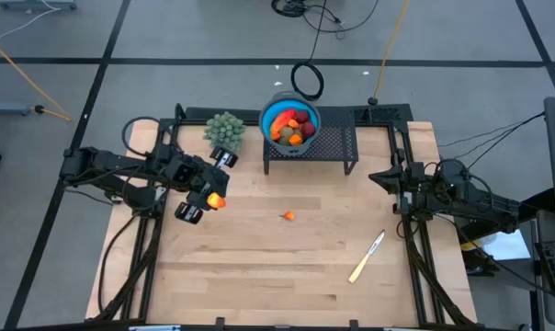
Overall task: Pick & Place Fruit
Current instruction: Put the orange peach into the blue strainer bowl on the shelf
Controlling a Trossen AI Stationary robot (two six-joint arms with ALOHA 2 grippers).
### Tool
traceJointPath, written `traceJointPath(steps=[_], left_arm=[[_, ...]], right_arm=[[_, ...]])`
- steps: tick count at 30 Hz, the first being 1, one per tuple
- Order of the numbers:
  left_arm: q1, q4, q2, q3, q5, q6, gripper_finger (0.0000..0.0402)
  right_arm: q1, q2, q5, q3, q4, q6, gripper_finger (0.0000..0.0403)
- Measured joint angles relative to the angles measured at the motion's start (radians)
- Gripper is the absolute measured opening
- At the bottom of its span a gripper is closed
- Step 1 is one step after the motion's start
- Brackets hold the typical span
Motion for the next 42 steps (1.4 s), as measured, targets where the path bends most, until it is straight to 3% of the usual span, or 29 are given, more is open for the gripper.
traceJointPath(steps=[5, 12, 20, 26, 32, 42], left_arm=[[-0.012, 0.008, 0.000, 0.000, 0.013, 0.079, 0.0108], [-0.018, 0.010, 0.000, 0.000, -0.007, 0.048, 0.0108], [-0.018, 0.010, 0.000, 0.000, -0.301, -0.157, 0.0108], [-0.017, -0.005, 0.000, 0.000, -0.564, -0.397, 0.0108], [-0.017, -0.271, 0.000, 0.001, -0.742, -0.575, 0.0108], [-0.017, -0.834, 0.001, 0.001, -0.895, -0.615, 0.0108]], right_arm=[[0.000, 0.000, 0.000, 0.000, 0.000, 0.000, 0.0000], [0.000, 0.000, 0.000, 0.000, 0.000, 0.000, 0.0000], [0.000, 0.000, 0.000, 0.000, 0.000, 0.000, 0.0000], [0.000, 0.000, 0.000, 0.000, 0.000, 0.000, 0.0000], [0.000, 0.000, 0.000, 0.000, 0.000, 0.000, 0.0000], [0.000, 0.000, 0.001, 0.000, 0.000, 0.000, 0.0000]])
